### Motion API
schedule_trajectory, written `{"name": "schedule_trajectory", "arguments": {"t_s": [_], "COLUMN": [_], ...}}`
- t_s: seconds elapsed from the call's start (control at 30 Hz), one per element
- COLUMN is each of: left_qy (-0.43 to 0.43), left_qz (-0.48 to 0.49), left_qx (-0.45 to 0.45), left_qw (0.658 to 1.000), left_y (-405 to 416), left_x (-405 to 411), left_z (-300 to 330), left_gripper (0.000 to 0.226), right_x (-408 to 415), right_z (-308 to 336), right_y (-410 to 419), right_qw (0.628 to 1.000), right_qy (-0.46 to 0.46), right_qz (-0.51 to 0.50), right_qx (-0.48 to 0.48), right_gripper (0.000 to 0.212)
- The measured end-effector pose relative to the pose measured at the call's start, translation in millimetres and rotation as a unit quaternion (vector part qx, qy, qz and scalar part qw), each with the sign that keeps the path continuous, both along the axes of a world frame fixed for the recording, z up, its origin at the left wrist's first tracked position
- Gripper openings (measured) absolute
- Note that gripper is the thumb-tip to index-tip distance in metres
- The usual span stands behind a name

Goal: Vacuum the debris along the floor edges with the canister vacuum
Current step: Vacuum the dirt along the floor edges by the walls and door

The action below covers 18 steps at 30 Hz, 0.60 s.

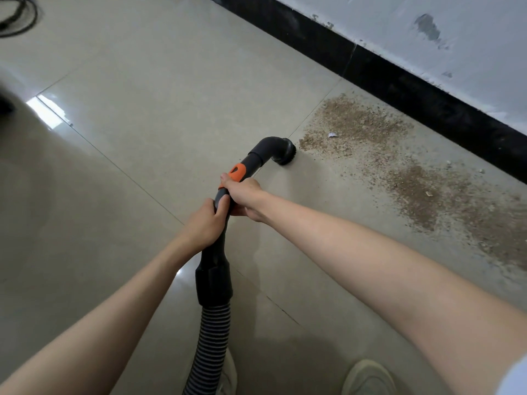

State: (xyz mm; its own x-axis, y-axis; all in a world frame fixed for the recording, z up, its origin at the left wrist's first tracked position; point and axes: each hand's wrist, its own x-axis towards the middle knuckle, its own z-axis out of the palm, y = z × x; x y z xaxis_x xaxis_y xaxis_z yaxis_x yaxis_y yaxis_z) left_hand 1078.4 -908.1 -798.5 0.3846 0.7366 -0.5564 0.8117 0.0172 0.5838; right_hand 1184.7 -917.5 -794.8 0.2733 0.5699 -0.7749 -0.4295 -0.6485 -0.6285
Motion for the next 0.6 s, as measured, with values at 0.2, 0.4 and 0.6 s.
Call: {"name": "schedule_trajectory", "arguments": {"t_s": [0.2,0.4,0.6], "left_qy": [-0.053,-0.072,-0.103], "left_qz": [0.038,0.053,0.102], "left_qx": [-0.135,-0.183,-0.137], "left_qw": [0.989,0.979,0.980], "left_y": [6.9,21.8,14.0], "left_x": [23.6,50.1,57.3], "left_z": [14.2,21.4,2.4], "left_gripper": [0.053,0.053,0.053], "right_x": [27.2,51.5,59.5], "right_z": [-1.6,-2.3,-18.6], "right_y": [2.4,11.4,19.6], "right_qw": [1.000,0.999,0.999], "right_qy": [-0.012,0.013,-0.026], "right_qz": [-0.019,-0.029,-0.012], "right_qx": [0.017,0.035,0.038], "right_gripper": [0.027,0.027,0.031]}}
